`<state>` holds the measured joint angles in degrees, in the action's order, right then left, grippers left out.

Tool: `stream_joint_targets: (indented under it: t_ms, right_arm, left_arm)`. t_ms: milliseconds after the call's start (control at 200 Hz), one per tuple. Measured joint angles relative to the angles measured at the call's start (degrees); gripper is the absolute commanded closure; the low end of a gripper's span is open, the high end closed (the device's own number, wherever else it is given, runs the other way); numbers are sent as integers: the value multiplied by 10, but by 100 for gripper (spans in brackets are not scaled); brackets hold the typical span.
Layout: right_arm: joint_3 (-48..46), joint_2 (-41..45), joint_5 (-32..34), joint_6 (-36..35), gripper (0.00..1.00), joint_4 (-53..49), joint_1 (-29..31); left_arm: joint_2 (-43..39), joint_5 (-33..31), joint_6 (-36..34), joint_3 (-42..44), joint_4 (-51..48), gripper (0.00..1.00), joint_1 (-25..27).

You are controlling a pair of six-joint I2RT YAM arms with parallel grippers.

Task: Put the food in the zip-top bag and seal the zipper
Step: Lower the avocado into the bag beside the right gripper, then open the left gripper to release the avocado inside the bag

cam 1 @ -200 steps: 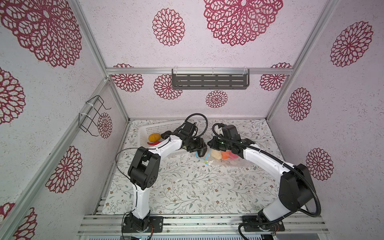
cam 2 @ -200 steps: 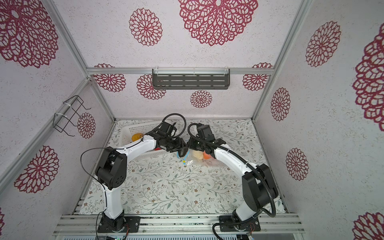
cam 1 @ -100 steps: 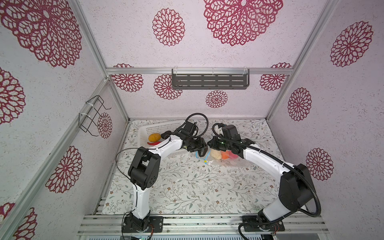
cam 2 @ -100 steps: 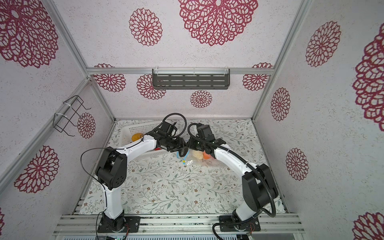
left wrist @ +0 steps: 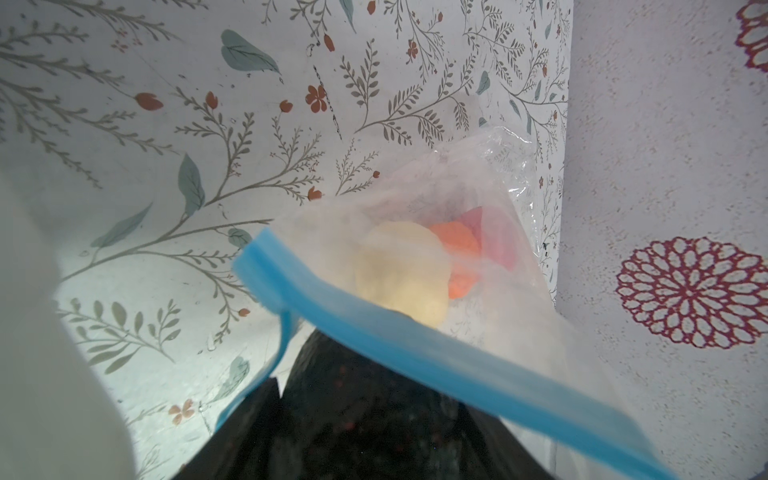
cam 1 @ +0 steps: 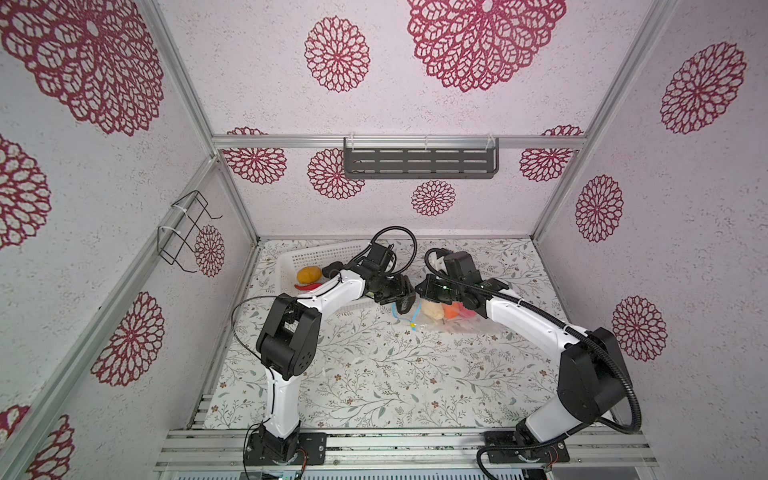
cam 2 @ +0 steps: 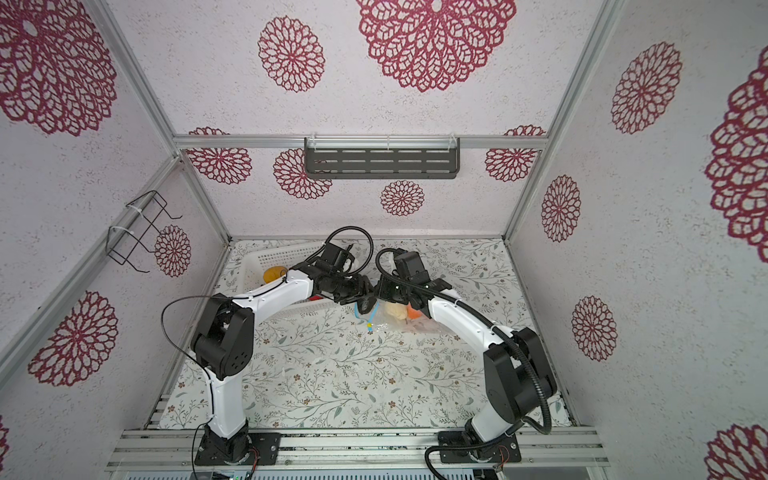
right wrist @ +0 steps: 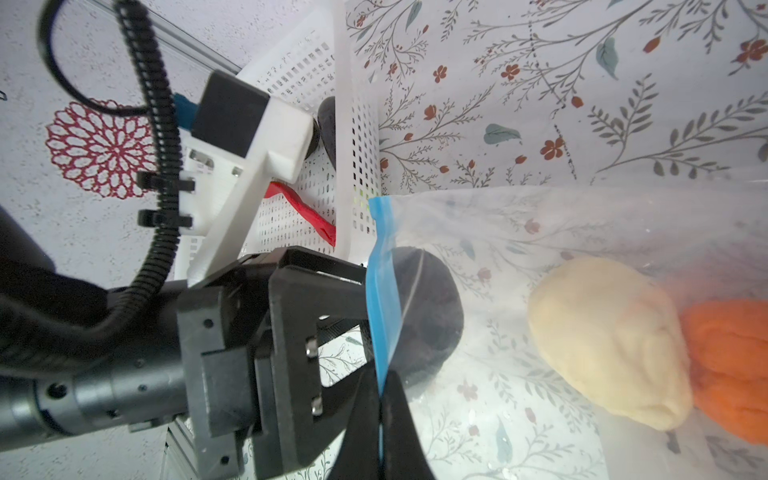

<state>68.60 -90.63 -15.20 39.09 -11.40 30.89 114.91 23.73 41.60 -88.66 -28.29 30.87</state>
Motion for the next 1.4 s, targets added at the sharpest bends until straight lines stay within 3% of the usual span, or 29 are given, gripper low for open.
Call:
stream_joint_targets:
  t_ms: [540,1001,1396]
  right_arm:
    - [0,1,0,0,100,0,-1]
    - [-17,39,1,0,100,-5,-27]
    - [-17,65,0,-1,100,-21,-54]
  left_arm:
    - [0,0,0,0,0,31,1]
    - [-88,-19,5,83,21,40,2]
    - [-90,-2,10,133,67,48,2]
